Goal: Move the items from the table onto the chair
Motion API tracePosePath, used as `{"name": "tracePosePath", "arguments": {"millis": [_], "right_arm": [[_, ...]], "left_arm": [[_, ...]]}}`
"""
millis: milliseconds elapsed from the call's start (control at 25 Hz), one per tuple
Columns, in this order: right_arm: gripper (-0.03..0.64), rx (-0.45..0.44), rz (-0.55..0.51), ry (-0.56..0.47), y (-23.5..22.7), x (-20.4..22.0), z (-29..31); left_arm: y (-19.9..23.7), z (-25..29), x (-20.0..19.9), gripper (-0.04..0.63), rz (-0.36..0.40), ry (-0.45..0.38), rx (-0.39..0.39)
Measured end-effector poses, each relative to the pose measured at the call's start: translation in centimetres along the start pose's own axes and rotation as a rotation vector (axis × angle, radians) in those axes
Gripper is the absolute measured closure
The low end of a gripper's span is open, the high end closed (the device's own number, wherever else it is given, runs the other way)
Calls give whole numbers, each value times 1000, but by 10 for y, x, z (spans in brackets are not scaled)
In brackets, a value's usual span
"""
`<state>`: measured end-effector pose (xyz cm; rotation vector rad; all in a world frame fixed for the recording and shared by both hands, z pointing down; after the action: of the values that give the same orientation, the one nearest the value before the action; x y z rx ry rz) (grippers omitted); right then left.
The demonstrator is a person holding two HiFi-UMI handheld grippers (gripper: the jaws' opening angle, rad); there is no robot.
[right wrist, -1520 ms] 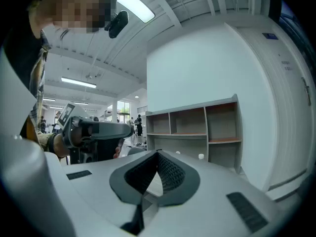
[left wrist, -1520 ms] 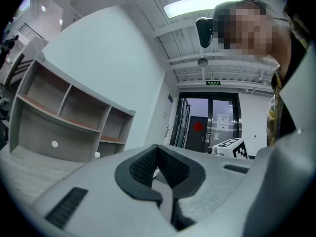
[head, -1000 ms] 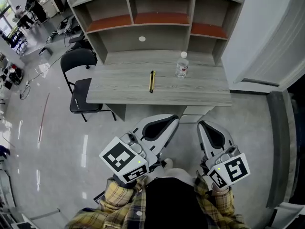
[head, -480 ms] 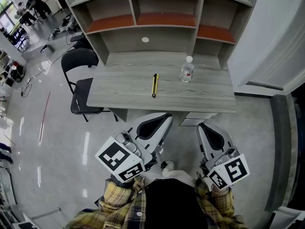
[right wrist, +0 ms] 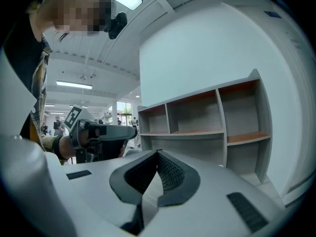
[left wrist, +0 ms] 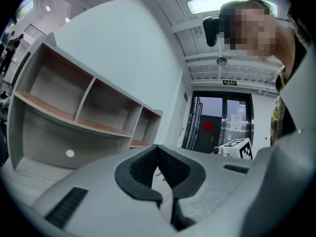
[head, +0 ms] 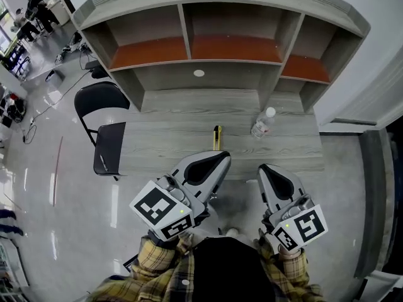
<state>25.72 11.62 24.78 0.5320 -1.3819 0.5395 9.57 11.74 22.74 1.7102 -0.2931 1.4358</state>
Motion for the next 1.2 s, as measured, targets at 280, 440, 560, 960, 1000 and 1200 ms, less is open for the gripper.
{"name": "tracePosePath", "arguments": {"millis": [280,440,560,960,1000,1200], "right_arm": [[598,82,30,34,-15,0,74],[598,125,60,69,-20,7,97],[598,132,79,106,-24,15,106],[600,36,74,165,-50,32,118],[598,16,71,163,-53,31,119],[600,-44,68,154,-71,33,122]], "left_arm": [[76,14,-33,591,15,78,40],[103,25,-33,591,36,140,65],[118,33,-25,591,-12,198,44],[149,67,10,591,-46,230,-141],[150,70,12,591,-55,222,-162],[154,81,24,591,-75,193,-247]]}}
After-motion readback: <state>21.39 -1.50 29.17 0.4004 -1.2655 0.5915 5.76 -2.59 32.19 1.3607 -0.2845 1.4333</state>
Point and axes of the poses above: the fingertips, and each gripper's own axes: z forward along the fingers, y to its left, x out of its underside, the point moved 6 cm from there along -z, backward along the fingers, and after that the axes turned 9 degrees about -z, right-handed, at the moved point
